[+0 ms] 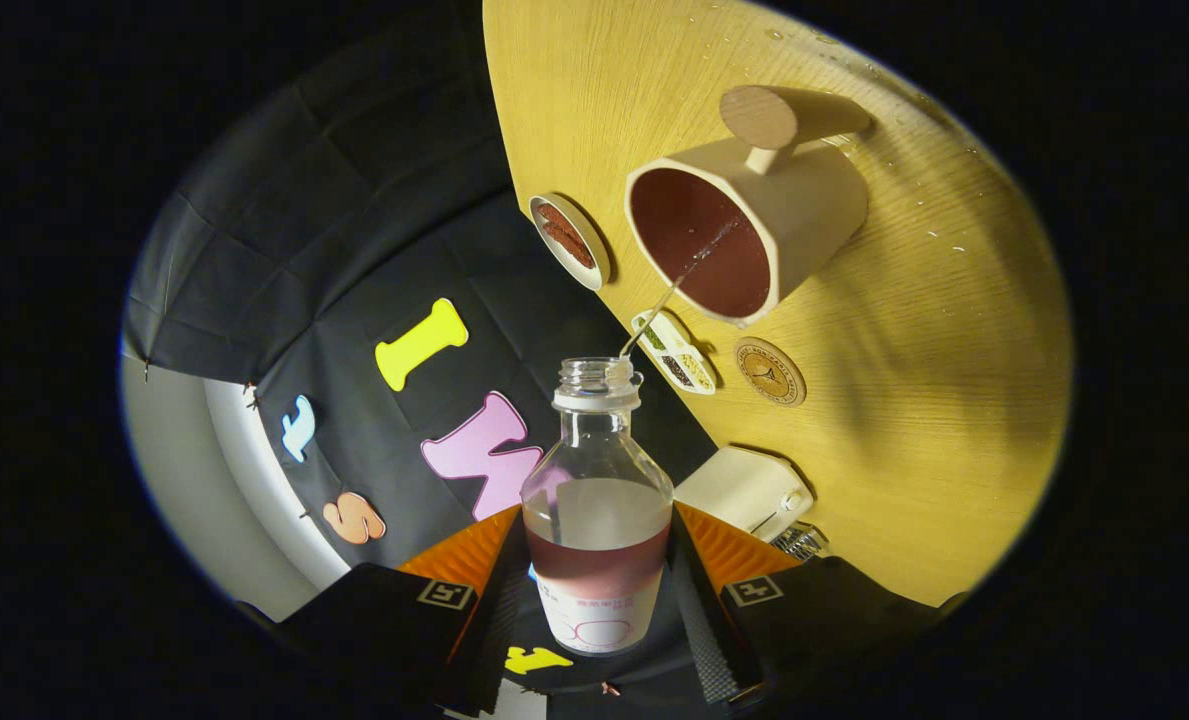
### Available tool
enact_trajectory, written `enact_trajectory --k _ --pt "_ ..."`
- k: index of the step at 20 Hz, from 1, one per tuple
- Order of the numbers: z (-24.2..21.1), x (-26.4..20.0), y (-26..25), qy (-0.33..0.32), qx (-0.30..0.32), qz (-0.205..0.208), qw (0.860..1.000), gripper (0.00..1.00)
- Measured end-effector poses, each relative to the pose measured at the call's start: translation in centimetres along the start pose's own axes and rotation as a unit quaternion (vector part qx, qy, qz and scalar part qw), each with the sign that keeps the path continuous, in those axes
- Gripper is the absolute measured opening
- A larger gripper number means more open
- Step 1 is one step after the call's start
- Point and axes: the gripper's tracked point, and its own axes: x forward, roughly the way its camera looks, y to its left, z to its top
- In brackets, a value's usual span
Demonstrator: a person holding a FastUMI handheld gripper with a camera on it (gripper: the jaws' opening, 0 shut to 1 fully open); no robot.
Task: Take the bottle from table, then pour the juice into the cup, finally place the bottle on the coaster
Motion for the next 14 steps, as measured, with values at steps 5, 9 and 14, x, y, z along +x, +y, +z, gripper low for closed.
enact_trajectory --k 5,9,14 --pt "0.93 -0.08 -0.01 -0.01 0.016 0.002 1.0 0.76" --pt "1.1 -0.13 -0.4 -0.015 0.026 -0.005 1.0 0.76" --pt "0.53 -0.62 -0.27 0.002 0.048 -0.004 0.999 0.76"
